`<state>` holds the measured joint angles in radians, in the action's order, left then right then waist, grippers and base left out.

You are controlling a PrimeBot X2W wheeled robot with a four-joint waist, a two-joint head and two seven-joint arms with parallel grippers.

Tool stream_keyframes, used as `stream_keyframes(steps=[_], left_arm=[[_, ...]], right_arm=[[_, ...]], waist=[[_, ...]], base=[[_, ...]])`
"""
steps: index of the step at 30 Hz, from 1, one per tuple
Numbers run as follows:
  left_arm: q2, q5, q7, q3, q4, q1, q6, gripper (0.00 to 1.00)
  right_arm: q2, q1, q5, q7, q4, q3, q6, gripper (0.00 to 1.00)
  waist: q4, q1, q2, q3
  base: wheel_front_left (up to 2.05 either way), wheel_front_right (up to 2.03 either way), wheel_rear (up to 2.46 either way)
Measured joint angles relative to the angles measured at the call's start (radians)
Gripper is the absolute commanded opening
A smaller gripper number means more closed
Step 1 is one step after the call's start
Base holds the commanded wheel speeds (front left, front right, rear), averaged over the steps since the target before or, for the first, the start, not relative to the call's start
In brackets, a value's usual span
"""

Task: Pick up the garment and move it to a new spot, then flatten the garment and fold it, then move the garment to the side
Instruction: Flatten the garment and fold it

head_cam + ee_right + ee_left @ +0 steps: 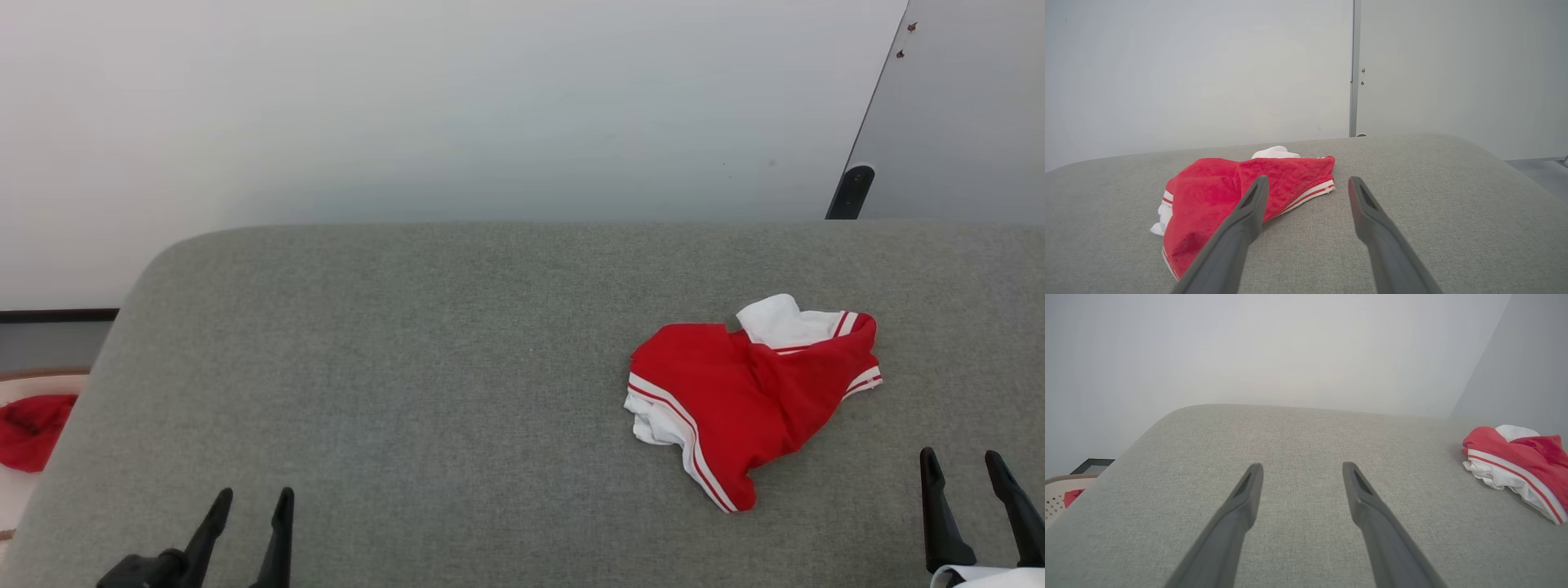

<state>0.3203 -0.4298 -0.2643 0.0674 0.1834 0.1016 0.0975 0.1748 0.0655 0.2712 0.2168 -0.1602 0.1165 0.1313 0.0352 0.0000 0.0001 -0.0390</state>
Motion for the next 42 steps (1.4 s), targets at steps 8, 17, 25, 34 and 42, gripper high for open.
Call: stream_keyframes(steps=[8, 17, 25, 34, 42], left_arm=[[-0.019, 0.019, 0.000, -0.012, 0.004, -0.002, 0.012, 1.00], [-0.061, 0.020, 0.000, -0.015, 0.015, 0.002, 0.019, 1.00], [-0.088, 0.016, 0.000, 0.018, 0.032, -0.044, 0.027, 1.00], [-0.105, -0.004, 0.000, 0.091, 0.081, -0.163, 0.031, 1.00], [-0.105, -0.038, 0.000, 0.123, 0.095, -0.210, 0.031, 1.00]], right_arm=[[0.001, -0.005, -0.001, 0.000, 0.000, -0.006, 0.000, 1.00], [0.048, -0.085, 0.000, -0.091, -0.017, -0.102, 0.000, 1.00], [0.214, -0.470, 0.117, -0.426, -0.097, -0.264, 0.000, 1.00], [0.282, -0.813, 0.295, -0.855, -0.378, -0.405, 0.000, 1.00], [0.305, -0.952, 0.336, -1.018, -0.508, -0.479, 0.000, 1.00]], waist=[[-0.004, 0.0000, 0.0000, 0.003], [-0.004, 0.0000, 0.0000, 0.020], [0.001, 0.0001, 0.0000, 0.087], [0.044, 0.0000, 0.0000, 0.197], [0.096, 0.0000, 0.0000, 0.293]], base=[[0.00, 0.00, 0.00], [0.00, 0.00, 0.00], [0.00, 0.00, 0.00], [0.00, 0.00, 0.00], [0.00, 0.00, 0.00]])
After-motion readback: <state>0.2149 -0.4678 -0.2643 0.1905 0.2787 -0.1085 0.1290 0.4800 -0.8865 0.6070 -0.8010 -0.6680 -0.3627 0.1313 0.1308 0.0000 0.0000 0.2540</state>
